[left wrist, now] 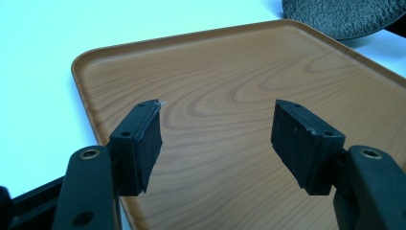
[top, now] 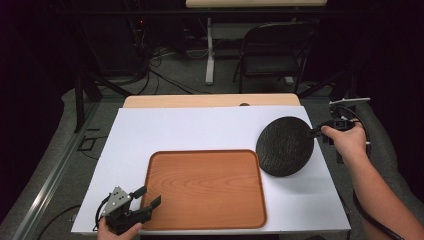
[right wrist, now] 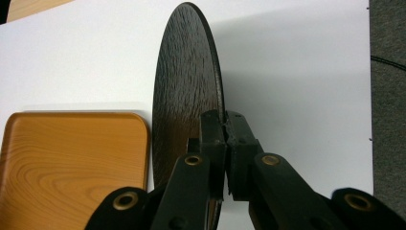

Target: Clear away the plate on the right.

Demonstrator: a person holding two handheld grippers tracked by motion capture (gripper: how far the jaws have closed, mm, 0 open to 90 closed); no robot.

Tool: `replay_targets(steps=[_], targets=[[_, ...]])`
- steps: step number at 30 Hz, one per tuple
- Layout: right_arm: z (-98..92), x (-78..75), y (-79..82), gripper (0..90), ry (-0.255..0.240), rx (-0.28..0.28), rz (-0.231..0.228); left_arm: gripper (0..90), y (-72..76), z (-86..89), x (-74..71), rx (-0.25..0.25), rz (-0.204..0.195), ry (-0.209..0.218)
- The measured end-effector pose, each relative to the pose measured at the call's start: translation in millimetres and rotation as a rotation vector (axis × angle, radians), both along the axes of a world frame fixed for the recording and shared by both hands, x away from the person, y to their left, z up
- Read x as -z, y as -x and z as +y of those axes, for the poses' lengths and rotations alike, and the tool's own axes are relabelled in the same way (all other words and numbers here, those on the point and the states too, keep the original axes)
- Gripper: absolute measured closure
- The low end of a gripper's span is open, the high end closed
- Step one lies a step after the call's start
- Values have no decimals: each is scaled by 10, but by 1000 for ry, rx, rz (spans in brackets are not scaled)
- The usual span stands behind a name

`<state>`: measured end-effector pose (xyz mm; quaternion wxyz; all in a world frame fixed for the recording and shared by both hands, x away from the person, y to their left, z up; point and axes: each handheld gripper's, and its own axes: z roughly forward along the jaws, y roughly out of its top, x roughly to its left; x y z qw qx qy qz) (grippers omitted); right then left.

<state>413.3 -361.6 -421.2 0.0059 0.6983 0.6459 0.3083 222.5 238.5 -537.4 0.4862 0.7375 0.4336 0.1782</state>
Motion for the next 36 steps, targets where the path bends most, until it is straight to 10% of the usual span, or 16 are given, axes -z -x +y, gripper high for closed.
replay_targets(steps=[23,36], targets=[[-165,-333,246,863,-44,-38,-29,344,3,-1,0,-4,2,5],[492,-319,198,858,-114,-190,-47,344,0,-2,-2,1,1,5]])
